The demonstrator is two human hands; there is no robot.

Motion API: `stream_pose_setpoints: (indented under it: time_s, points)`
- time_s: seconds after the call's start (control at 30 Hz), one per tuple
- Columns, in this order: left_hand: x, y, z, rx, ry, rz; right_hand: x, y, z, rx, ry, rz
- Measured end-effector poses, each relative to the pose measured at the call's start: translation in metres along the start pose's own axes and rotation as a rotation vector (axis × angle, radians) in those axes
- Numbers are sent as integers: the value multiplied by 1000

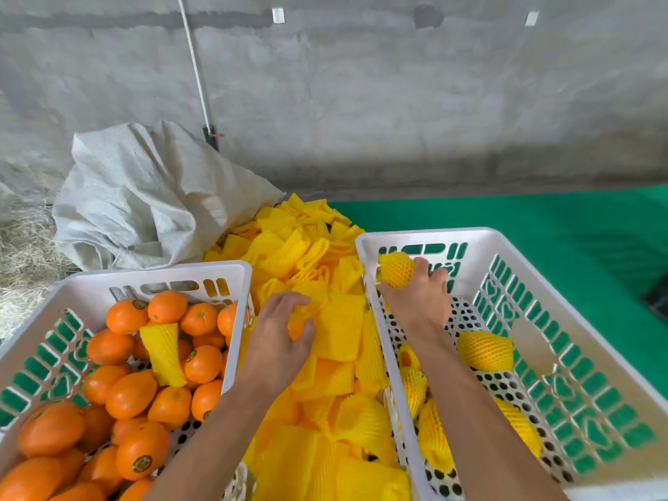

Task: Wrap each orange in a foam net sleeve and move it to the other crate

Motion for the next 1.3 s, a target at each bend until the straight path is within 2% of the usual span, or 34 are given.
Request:
stream_pose_setpoints:
  time_s: [0.1, 0.17, 0.3, 0.4, 0.47, 0.57, 0.7, 0.77, 0.83, 0.9, 0.97, 1.1, 1.17, 1.3]
  points:
    - [4, 10, -1, -122, 15, 14, 19, 30, -5, -273, 77, -248]
    - [7, 16, -4, -206, 21, 35, 24, 42, -10, -325, 68, -323]
    - [12, 18, -5, -275, 66, 185, 32, 60, -17, -426, -25, -458]
    - [12, 22, -8, -384, 66, 313, 31, 62, -20, -452, -30, -455]
    - [14, 24, -9, -404, 96, 342, 23, 54, -16, -378, -28, -416]
    - [19, 18, -5, -291, 161, 286, 1, 23, -5, -80, -81, -258]
    - [21, 4, 0, -44, 124, 62, -35, -22, -20, 337, -378, 234]
    - [20, -5, 3, 102, 62, -41, -54, -35, -41, 419, -570, 346]
    - [16, -15, 4, 254, -29, -136, -74, -34, -61, 314, -708, 408]
    - [10, -22, 3, 347, -111, -269, -89, -18, -78, 111, -756, 405]
    - [7, -24, 4, 355, -156, -386, -97, 0, -91, -71, -704, 428]
    - [1, -25, 9, 311, -249, -673, -99, 20, -95, -344, -445, 774]
    - [-1, -24, 11, 301, -280, -747, -97, 21, -92, -377, -382, 843]
    - [-5, -21, 9, 341, -316, -775, -90, 18, -83, -277, -380, 804]
Point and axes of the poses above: each hand's wrist, its own z-axis towards the middle knuckle, its own y-axis out of the palm, x = y × z, the point moved 6 cm from there along z, towards the middle knuckle, and after that the axes turned 5 degrees about y, right-handed, at the moved point
